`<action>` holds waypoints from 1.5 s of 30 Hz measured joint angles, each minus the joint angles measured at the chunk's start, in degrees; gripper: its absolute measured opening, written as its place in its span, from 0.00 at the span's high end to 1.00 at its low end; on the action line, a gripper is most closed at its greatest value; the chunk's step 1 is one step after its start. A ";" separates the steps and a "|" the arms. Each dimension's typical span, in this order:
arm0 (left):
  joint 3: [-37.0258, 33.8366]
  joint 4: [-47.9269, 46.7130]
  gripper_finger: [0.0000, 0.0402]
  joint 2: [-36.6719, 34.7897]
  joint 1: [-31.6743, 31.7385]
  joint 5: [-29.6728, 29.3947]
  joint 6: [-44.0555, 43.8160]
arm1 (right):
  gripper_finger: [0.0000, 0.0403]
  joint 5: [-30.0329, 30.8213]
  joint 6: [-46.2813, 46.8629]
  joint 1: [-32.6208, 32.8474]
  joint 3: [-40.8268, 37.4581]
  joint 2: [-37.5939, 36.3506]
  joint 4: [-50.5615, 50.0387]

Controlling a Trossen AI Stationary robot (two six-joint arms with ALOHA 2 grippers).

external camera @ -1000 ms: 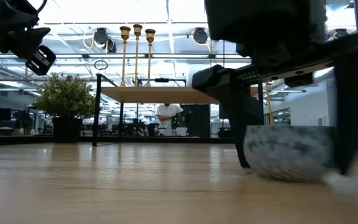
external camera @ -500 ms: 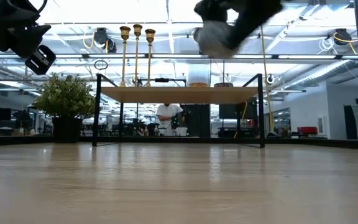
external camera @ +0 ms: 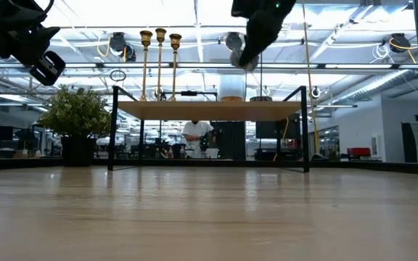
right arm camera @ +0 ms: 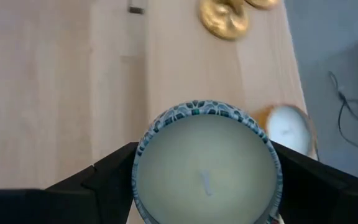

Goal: Pick & Place candle stick holders
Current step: Put the blue scented candle on the shelf

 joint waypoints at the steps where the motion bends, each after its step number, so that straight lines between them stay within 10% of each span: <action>1: 0.00 0.00 0.79 0.00 0.01 0.00 0.01 | 0.27 -0.67 -0.05 -1.31 0.00 0.27 -0.01; 45: 0.00 -0.01 0.79 0.02 -0.01 -1.36 -1.28 | 0.27 -6.50 0.92 -10.50 10.54 13.40 -17.35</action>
